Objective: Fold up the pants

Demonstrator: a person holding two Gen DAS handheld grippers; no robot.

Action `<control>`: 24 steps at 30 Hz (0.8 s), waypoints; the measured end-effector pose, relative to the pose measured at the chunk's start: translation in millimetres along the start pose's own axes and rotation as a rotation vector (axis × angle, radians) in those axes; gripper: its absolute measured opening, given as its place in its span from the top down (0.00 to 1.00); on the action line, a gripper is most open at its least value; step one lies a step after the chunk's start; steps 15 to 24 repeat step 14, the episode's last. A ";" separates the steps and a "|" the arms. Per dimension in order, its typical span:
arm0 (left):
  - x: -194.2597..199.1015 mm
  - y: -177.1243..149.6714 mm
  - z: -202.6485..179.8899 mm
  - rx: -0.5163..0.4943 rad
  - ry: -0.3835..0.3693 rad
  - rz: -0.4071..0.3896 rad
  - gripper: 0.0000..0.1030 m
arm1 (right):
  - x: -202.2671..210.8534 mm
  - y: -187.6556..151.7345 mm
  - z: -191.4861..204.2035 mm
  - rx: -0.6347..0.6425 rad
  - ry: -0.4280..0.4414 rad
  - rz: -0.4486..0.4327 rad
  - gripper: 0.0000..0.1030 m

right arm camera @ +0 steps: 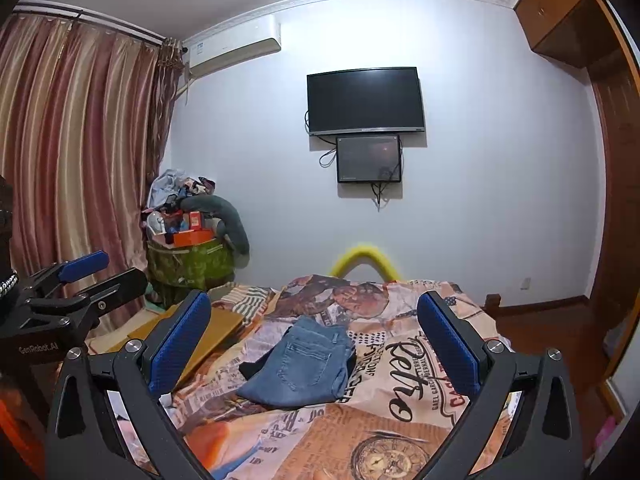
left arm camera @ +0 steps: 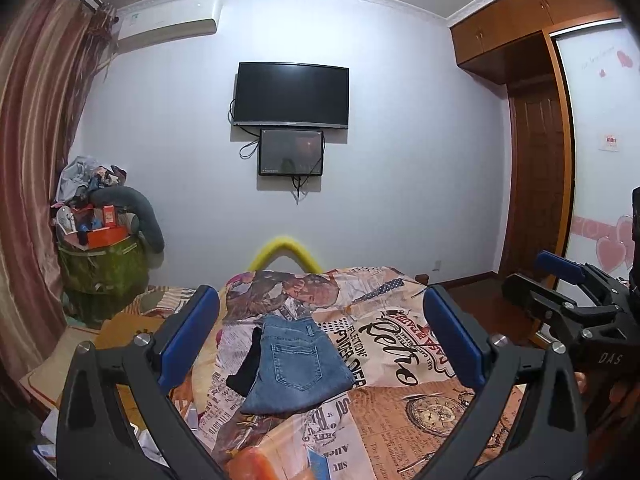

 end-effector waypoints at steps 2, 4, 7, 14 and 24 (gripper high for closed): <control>-0.6 -0.1 0.0 -0.001 -0.001 0.003 0.00 | 0.3 0.4 -0.4 0.000 -0.001 0.001 0.00; -0.4 -1.0 0.5 0.002 -0.005 0.004 0.00 | 0.0 0.4 -0.5 0.000 0.000 0.001 0.00; -0.7 -1.1 1.3 0.004 -0.009 0.005 0.00 | -0.3 0.6 -0.4 0.001 0.000 0.004 0.00; -0.4 -3.5 0.4 -0.006 -0.025 0.008 0.00 | -1.4 -0.8 2.2 0.002 0.001 0.012 0.00; -0.4 -3.5 0.4 -0.006 -0.025 0.008 0.00 | -1.4 -0.8 2.2 0.002 0.001 0.012 0.00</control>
Point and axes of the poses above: each gripper's, at about its wrist camera, not at the fingertips, and x roughly against the way its jaws point, z to its left, y to its top, the point moved 5 cm from there along -x, roughly the way its jaws point, and after that the axes turned 4 degrees about y, right-handed, at the moved point
